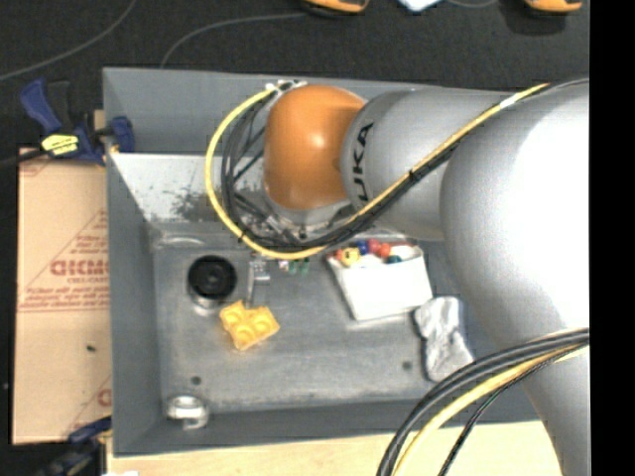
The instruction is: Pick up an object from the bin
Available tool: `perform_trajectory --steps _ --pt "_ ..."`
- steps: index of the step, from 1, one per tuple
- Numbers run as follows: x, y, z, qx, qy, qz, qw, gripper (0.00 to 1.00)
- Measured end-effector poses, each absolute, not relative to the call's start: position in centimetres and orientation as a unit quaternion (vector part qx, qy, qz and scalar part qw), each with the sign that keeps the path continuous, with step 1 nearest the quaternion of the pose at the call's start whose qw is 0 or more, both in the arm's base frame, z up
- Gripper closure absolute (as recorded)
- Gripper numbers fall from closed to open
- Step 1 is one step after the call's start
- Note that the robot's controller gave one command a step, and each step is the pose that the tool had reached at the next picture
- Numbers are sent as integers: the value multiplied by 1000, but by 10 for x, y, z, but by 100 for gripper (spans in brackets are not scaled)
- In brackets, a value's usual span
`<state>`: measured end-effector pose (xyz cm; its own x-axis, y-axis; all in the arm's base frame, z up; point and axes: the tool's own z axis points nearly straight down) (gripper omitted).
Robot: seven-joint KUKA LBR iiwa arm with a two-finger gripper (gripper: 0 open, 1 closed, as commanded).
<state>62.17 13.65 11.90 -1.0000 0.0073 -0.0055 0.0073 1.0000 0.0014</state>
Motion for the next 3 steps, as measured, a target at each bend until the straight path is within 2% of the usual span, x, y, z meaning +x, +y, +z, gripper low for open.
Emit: perform_trajectory --steps 1,2,3 --pt "610 85 91 8 1000 0 4 0" --pt "643 118 75 -24 1000 0 6 0" --pt "644 117 77 -21 1000 0 9 100"
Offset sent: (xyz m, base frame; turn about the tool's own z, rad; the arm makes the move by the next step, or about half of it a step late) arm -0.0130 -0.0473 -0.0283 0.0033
